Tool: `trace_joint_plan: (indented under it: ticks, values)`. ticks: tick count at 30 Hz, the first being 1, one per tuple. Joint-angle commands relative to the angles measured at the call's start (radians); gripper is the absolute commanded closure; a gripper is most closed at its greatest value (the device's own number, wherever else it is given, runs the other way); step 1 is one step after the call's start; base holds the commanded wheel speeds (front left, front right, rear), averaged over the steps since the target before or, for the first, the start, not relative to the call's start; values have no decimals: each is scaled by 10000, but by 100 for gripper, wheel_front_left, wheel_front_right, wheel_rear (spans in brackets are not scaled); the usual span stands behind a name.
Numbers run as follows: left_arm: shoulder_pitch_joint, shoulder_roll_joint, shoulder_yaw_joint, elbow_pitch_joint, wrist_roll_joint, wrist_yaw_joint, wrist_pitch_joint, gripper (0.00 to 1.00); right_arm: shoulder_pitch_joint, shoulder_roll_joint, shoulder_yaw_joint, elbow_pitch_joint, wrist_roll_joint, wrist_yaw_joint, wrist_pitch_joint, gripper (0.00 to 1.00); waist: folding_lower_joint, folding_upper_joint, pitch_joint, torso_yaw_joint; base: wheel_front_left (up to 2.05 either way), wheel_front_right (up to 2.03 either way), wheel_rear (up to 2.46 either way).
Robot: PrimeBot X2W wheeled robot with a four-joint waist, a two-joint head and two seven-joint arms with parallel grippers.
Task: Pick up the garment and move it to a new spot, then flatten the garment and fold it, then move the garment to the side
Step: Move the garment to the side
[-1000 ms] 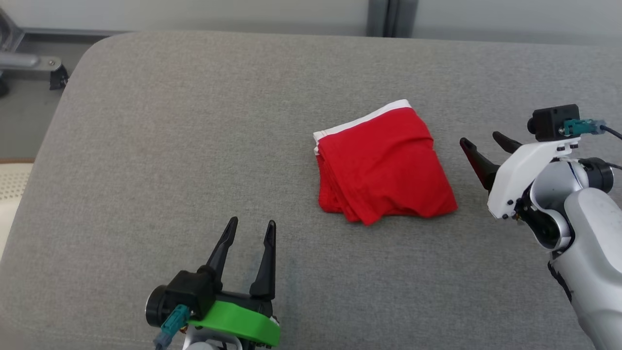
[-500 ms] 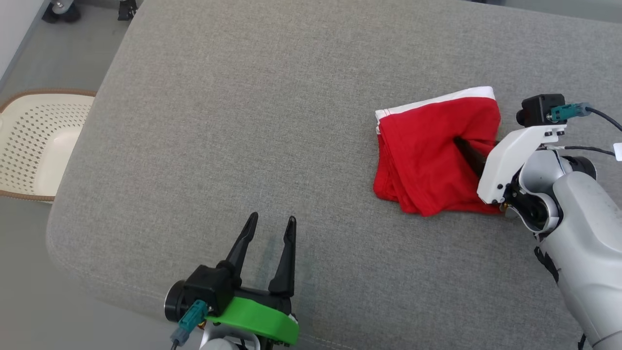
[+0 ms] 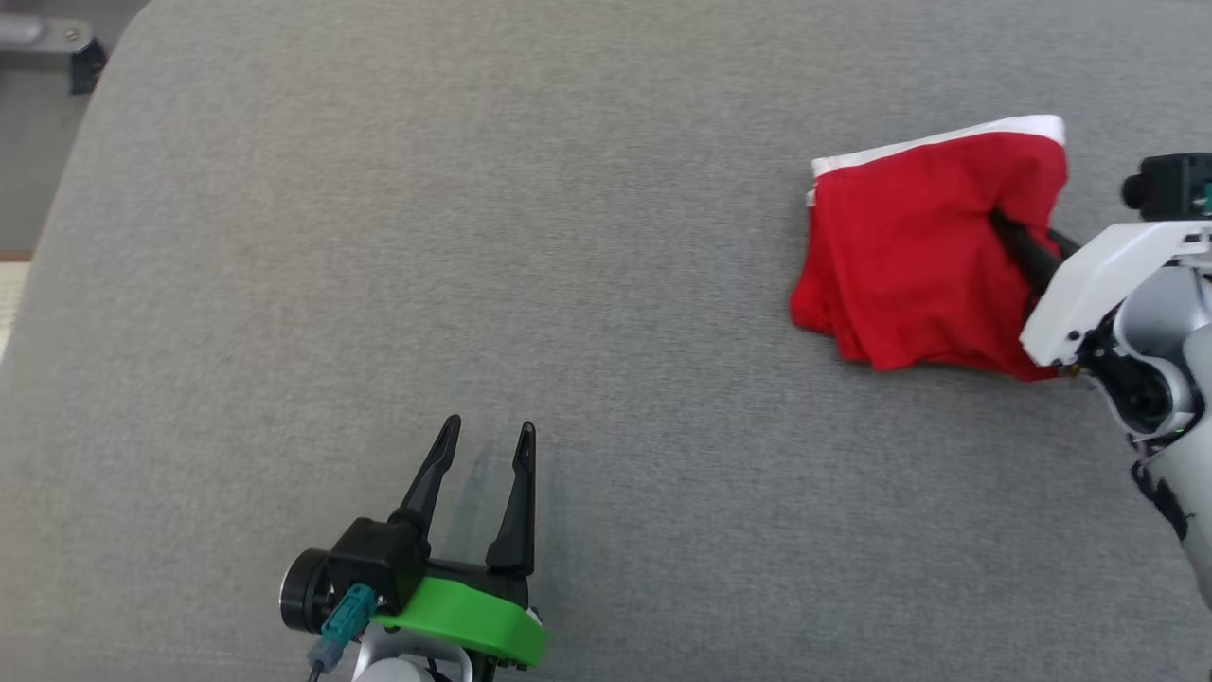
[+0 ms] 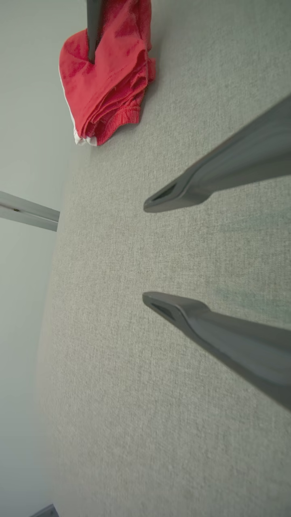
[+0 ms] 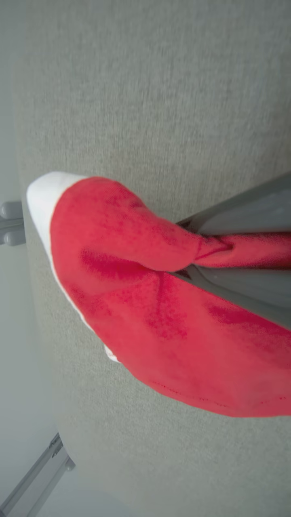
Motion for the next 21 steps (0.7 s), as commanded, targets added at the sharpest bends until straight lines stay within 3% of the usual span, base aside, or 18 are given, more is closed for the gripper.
trace_joint_plan:
  ticks: [1,5,10,21]
  values:
    - [-57,30,92,34,105,-71,-28,0,100,-178,-194,-27,32,-6,-64,100,-1,0,-673,-1993,0,0,0]
    - [-199,33,114,113,188,-210,-27,0,15,-730,-1008,120,-64,-4,4,100,-1,0,-660,-2706,0,0,0]
    - [-145,38,68,225,291,-301,-27,0,105,-1172,-1973,443,-266,-4,52,100,-1,0,-575,-3052,0,0,0]
    - [-259,39,191,426,630,-487,-27,0,-606,-1548,-3141,1517,-1744,-4,-331,100,-1,0,-67,-2578,0,0,0]
